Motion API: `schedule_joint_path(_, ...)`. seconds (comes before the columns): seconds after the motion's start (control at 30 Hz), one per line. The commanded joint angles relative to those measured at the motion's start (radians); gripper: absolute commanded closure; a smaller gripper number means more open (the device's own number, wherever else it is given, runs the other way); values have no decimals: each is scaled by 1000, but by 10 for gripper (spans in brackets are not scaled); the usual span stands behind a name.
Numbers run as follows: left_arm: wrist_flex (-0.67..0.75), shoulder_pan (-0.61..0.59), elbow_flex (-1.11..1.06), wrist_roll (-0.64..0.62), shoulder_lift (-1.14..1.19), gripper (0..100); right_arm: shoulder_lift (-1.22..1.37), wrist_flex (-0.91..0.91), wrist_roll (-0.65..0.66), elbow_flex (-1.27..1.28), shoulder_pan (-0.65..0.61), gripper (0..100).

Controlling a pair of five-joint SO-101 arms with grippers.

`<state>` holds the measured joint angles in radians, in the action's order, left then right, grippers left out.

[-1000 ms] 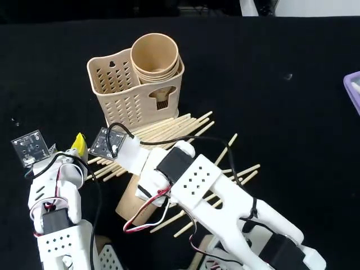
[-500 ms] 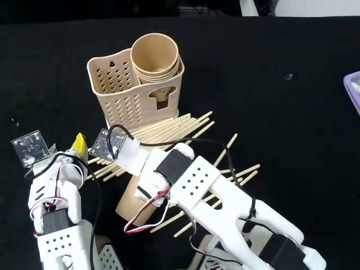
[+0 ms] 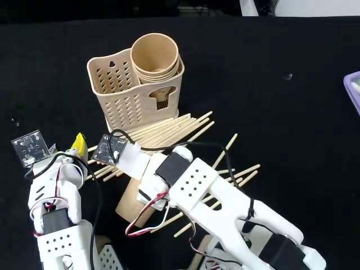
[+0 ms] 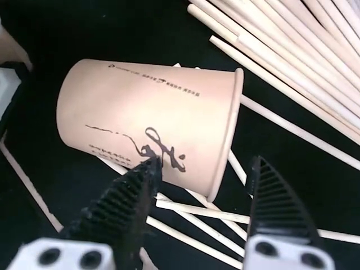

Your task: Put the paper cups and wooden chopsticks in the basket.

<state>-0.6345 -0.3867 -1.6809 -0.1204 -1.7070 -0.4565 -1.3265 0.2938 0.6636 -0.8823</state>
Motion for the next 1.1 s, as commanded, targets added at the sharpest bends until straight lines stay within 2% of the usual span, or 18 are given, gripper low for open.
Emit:
schedule_joint_path(0.0,-3,-7,-24,9,-11,762,1,14,-12,-12,-15,766)
schedule_joint_path(0.23,-3,-8,-24,9,-11,762,-8,8,-11,-19,-14,986)
schedule_joint_path(0.37,-3,-8,-24,9,-11,762,-8,-64,17,-93,-11,988)
schedule_joint_path(0.53,-3,-8,-24,9,-11,762,-8,-238,91,-269,2,988)
schedule_joint_path(0.7,-3,-8,-24,9,-11,762,-1,-374,141,-427,149,988)
schedule_joint_path(0.87,-3,-8,-24,9,-11,762,1,-353,146,-426,249,988)
schedule_joint_path(1.07,-3,-8,-24,9,-11,762,1,-172,141,-232,219,987)
